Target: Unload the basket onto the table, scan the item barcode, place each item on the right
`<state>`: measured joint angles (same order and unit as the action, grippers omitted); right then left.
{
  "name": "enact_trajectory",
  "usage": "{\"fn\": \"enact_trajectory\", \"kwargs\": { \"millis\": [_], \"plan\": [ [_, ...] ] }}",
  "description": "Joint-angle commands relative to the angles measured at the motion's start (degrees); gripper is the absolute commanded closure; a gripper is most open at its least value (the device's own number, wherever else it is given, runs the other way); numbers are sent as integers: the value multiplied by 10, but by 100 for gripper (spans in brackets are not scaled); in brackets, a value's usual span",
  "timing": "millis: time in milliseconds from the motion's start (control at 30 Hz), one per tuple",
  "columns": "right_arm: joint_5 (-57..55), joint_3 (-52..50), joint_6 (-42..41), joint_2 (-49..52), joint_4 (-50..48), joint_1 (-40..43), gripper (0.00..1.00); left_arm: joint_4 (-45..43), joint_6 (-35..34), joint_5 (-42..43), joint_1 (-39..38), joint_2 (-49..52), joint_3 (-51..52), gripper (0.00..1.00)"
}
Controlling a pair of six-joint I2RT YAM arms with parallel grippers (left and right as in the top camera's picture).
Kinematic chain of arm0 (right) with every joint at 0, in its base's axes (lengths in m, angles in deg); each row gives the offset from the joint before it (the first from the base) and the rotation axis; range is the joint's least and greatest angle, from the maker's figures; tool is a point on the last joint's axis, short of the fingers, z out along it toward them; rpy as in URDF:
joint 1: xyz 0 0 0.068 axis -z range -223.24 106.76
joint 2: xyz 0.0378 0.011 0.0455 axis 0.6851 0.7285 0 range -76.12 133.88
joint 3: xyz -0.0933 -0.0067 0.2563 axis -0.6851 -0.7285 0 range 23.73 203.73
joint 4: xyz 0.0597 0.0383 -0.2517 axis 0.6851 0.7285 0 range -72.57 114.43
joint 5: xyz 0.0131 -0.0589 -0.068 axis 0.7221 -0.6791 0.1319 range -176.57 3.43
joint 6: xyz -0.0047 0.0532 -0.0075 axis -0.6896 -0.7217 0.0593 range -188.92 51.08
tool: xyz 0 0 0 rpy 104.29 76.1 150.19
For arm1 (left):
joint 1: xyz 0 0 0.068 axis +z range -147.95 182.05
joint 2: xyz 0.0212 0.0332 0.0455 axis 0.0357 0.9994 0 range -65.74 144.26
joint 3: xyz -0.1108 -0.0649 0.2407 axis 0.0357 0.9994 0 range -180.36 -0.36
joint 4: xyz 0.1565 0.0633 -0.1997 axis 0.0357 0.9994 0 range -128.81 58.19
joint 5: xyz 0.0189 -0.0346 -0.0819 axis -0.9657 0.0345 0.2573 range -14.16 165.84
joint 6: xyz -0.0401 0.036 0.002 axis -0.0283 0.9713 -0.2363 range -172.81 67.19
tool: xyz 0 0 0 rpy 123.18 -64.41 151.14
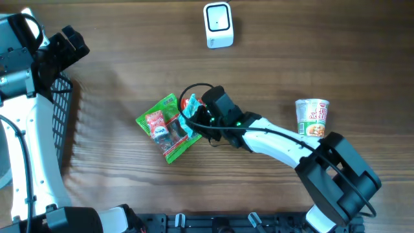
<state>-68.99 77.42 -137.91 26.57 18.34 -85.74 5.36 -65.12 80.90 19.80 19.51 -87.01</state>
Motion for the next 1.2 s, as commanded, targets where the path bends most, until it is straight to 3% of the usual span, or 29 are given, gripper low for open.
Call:
{"fn": "enact_trajectory", "kwargs": {
  "millis": [0, 100, 300, 533, 567, 600, 700, 767, 833, 1033, 1167],
  "plan": [
    [-10, -5, 78, 3, -3, -2, 96, -1, -1, 5, 1, -2, -8, 0],
    [-10, -5, 179, -52, 37, 17, 96, -1, -1, 5, 1, -2, -8, 0],
    [-61, -5, 452, -234, 252, 80, 96, -1, -1, 5, 1, -2, -8, 0],
    [-137, -19, 457, -143, 258, 81, 96, -1, -1, 5, 1, -2, -8, 0],
    [-137, -19, 448, -120, 253, 81, 46, -1, -1, 5, 1, -2, -8, 0],
    [-137, -19, 448, -113, 250, 81, 35, -1, -1, 5, 1, -2, -8, 0],
    [-78, 21, 458, -140, 259, 111, 31, -1, -1, 5, 2, -2, -8, 0],
    [-3, 61, 476, -168, 298, 158, 45, -1, -1, 5, 1, -2, -8, 0],
    [37, 60, 476, -168, 311, 185, 96, -1, -1, 5, 2, -2, -8, 0],
    [130, 9, 525, -109, 252, 186, 96, -1, -1, 5, 1, -2, -8, 0],
    [132, 7, 524, -31, 240, 186, 96, -1, -1, 5, 1, -2, -8, 0]
  ]
}}
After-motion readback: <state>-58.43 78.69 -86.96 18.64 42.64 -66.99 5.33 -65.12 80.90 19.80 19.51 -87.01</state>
